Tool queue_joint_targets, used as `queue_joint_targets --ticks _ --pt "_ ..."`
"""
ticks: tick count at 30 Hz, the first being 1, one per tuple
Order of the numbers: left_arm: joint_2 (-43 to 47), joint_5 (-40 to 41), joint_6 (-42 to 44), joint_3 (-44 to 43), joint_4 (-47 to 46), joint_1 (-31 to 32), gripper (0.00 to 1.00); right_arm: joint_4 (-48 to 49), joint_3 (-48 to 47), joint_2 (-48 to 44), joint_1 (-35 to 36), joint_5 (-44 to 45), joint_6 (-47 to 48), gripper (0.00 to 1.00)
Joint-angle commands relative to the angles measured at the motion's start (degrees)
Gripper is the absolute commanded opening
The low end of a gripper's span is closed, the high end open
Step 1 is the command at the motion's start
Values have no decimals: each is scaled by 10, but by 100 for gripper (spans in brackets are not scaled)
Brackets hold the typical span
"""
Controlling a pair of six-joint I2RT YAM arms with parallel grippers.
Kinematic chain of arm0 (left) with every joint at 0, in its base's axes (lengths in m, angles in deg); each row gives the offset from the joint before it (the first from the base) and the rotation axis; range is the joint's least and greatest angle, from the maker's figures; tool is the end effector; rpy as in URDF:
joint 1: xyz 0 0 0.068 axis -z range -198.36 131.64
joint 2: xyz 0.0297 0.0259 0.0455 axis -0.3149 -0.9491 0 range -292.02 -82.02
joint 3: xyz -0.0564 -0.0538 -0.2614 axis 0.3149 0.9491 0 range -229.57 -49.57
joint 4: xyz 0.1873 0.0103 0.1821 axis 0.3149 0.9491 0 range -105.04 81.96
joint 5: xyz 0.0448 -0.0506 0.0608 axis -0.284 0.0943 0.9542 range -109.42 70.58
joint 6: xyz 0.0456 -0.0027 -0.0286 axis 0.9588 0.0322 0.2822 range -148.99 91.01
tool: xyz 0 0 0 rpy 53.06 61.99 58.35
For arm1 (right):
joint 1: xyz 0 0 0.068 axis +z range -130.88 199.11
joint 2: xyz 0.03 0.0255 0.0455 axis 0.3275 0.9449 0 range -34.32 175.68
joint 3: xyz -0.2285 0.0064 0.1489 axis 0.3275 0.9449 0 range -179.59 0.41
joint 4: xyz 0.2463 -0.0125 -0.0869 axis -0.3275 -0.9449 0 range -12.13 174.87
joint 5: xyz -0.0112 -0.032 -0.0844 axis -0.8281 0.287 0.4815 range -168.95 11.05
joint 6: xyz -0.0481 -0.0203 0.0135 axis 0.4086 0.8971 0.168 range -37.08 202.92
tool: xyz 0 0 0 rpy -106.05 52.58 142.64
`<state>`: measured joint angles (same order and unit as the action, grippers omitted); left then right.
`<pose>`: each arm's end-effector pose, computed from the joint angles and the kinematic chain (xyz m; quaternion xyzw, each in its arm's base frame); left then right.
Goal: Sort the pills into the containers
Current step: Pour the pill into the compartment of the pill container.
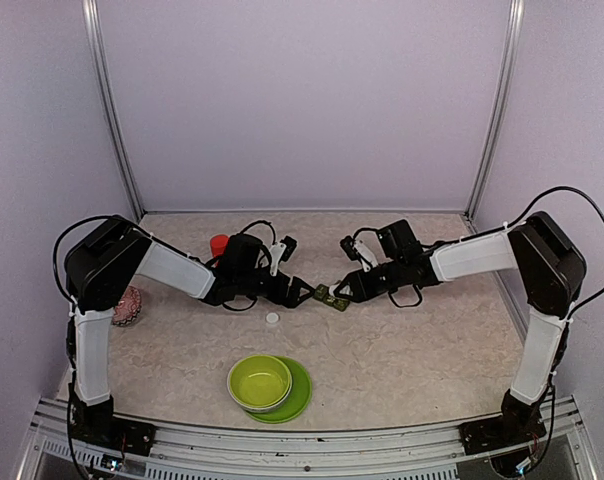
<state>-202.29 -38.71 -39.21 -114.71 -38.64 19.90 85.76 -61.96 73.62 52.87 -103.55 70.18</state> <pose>0.3335 -0.2780 0.1186 0.2877 0.8149 -0.3310 0.3791 0.3171 0.2299 0.1569 -0.2452 0.8715 0.3292 0.2682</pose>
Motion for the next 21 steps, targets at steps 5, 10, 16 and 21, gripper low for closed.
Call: queue_joint_targets --ticks 5,10,16,21 --pt "15 -6 -2 5 -15 -4 99 44 26 -2 5 -14 -1 22" --pt "14 -6 -2 5 -17 -5 99 67 46 -11 5 -13 1 22" --pt "16 -5 -2 7 -18 -4 99 135 89 -25 5 -17 -5 21" --pt "18 -5 -2 8 -18 -4 99 199 128 -40 5 -25 -9 21"
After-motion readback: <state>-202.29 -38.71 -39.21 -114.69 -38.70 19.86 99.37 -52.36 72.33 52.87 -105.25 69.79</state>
